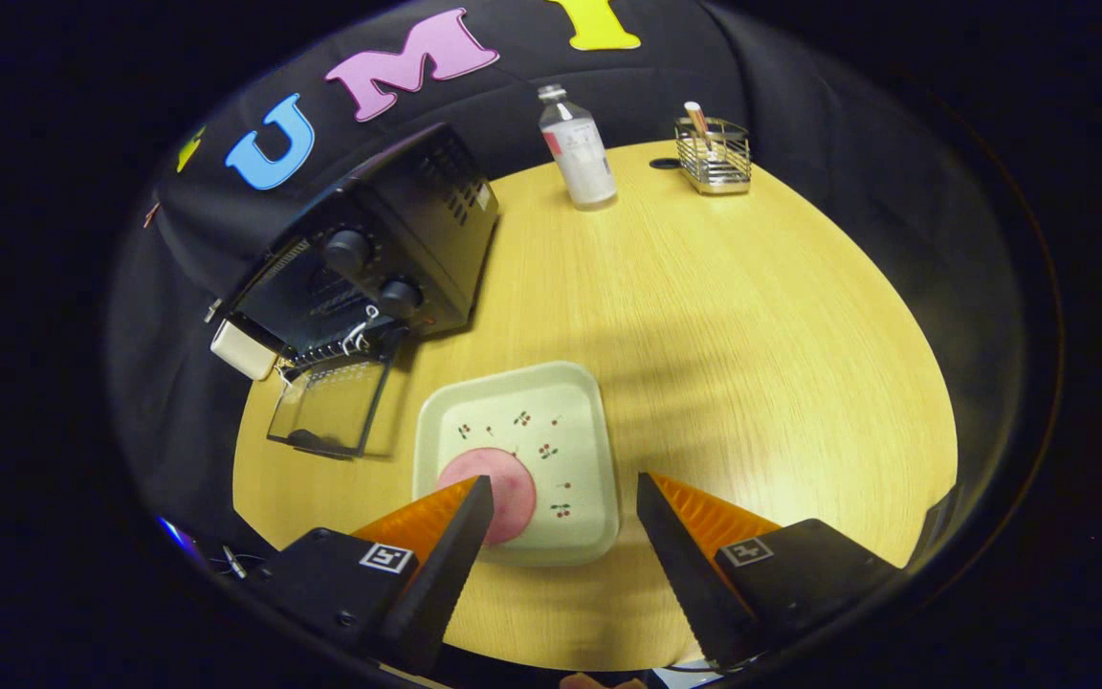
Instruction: Open the toaster oven, put the food inside, and close the toaster oven door.
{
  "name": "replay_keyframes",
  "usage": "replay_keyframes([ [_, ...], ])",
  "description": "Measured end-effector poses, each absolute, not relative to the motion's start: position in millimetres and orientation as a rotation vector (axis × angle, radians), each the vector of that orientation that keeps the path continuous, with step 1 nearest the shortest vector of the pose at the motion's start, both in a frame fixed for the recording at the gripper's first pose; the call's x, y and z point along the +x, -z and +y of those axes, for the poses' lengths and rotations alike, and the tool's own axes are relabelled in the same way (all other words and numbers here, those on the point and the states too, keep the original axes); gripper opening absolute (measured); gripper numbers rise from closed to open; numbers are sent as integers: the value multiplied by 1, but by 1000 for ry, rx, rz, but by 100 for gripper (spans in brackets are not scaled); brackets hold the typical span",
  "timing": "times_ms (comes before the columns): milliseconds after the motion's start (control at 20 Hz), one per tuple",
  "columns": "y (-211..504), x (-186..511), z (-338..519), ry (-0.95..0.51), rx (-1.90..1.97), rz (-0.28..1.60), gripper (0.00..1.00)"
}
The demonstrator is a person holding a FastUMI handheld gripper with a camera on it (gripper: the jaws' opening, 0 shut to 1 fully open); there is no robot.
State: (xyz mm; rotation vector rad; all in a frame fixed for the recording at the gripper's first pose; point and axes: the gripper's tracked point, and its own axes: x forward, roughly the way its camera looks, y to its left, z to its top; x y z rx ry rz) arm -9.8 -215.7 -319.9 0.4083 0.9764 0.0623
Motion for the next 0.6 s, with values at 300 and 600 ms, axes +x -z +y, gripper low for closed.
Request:
replay_keyframes([
  [300, 333, -14, -201, -138, 394, 1004, 99],
  [600, 341, -17, -197, -135, 309, 1011, 94],
])
